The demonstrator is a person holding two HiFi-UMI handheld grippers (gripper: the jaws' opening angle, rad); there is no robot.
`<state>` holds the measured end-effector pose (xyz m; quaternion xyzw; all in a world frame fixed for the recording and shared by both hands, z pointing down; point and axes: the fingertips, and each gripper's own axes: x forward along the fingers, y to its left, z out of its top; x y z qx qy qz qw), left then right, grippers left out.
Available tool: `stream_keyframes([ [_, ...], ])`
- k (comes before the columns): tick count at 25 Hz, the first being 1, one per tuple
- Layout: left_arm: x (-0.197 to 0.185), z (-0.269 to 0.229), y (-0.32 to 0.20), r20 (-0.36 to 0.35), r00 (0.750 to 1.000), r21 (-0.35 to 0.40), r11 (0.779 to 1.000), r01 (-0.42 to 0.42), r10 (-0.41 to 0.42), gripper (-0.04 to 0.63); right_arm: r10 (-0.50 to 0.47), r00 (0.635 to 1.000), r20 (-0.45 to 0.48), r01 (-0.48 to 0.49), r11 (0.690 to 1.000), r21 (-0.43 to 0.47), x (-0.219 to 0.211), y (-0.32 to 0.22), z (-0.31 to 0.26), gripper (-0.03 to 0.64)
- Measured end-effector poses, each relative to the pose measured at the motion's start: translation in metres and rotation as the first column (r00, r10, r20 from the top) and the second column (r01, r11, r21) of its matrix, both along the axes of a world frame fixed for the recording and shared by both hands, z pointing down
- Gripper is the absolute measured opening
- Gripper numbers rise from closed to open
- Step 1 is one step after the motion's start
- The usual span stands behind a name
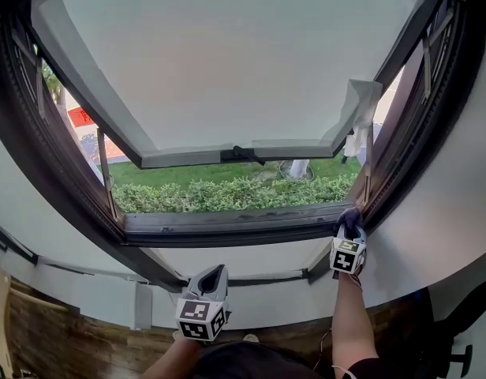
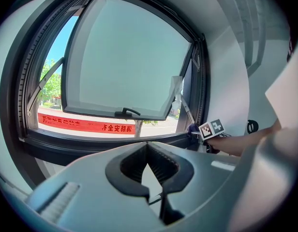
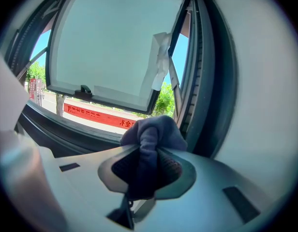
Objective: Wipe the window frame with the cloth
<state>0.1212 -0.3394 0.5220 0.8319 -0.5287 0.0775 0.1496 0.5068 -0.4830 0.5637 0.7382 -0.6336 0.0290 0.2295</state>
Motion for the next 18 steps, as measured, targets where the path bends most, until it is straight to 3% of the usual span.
stream_keyframes([
  [4,-0.008,-0.001,0.004,-0.001,1.000,0.006,1.000,0.018,-0.018,0.008,0.002,1.000,0.015,-0.002,1.000,-0.002,0.002,0.000,0.004,0.080],
  [11,-0.033,-0.010,0.012,-0.011,0.998,0.034,0.998,0.057,-0.057,0.008,-0.001,0.993,0.121,-0.002,1.000,0.028,0.002,0.000,0.006,0.081],
  [18,-0.052,-0.018,0.010,-0.013,0.997,0.045,0.996,0.076,-0.076,0.008,-0.035,0.982,0.183,0.006,0.988,0.156,-0.014,0.026,-0.022,0.081],
])
